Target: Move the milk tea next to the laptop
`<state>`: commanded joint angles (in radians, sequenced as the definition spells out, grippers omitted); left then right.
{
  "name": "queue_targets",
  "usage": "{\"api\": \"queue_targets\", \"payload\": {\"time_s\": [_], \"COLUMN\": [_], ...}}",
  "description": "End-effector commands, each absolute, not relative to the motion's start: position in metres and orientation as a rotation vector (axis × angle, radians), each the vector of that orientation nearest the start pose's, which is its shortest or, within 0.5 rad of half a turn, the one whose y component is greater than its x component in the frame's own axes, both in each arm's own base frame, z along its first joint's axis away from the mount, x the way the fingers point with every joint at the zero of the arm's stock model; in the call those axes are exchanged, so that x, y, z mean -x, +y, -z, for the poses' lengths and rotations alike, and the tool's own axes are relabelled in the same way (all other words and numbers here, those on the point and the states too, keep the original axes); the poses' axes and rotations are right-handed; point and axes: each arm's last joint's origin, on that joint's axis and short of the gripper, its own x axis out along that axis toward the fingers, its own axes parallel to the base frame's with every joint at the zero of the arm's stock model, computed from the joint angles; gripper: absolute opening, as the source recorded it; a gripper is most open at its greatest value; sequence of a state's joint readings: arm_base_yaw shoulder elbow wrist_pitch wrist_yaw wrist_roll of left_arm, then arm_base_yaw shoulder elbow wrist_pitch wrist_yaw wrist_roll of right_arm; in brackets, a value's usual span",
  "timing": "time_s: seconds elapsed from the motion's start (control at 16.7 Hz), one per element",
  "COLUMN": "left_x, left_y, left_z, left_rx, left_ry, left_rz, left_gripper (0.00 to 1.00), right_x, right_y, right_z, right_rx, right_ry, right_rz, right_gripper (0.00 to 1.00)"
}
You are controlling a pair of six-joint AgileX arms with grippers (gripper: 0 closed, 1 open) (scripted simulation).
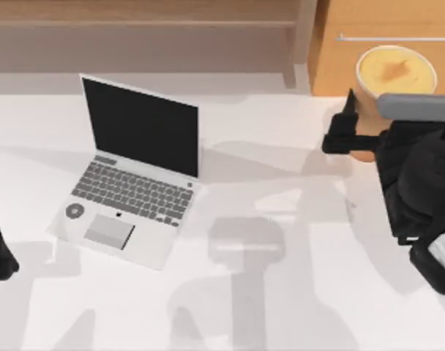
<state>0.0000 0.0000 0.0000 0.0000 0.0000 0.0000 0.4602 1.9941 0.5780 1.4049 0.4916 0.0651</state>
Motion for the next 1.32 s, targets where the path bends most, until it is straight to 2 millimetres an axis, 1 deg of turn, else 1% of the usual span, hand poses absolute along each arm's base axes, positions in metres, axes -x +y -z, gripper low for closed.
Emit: {"api": "queue_targets", "payload": {"time_s": [0.24, 0.48, 0.9, 1.14, 1.32], "left_x": [-0.106, -0.106, -0.106, -0.106, -0.106], "left_y": [-0.001, -0.001, -0.001, -0.001, -0.001], "left_z": [-0.160, -0.160, -0.160, -0.160, -0.160], "left_rx": [0.000, 0.000, 0.000, 0.000, 0.000], "left_ry": [0.000, 0.000, 0.000, 0.000, 0.000], "left_rz": [0.000, 0.000, 0.000, 0.000, 0.000], "left_gripper": [1.00, 1.00, 1.00, 1.00, 1.00], "right_x": [-0.299, -0.292, -0.263, -0.244, -0.233], "right_y": [0.163, 0.198, 0.255, 0.282, 0.296], "right_z": [-0.117, -0.117, -0.107, -0.109, -0.115], "right_rx": [-0.080, -0.072, 0.009, 0.031, 0.026], "right_ry": [-0.026, 0.010, 0.100, 0.113, 0.108], "right_rz": [0.008, 0.012, 0.014, 0.011, 0.007], "right_gripper": [0.00, 0.00, 0.00, 0.00, 0.00]}}
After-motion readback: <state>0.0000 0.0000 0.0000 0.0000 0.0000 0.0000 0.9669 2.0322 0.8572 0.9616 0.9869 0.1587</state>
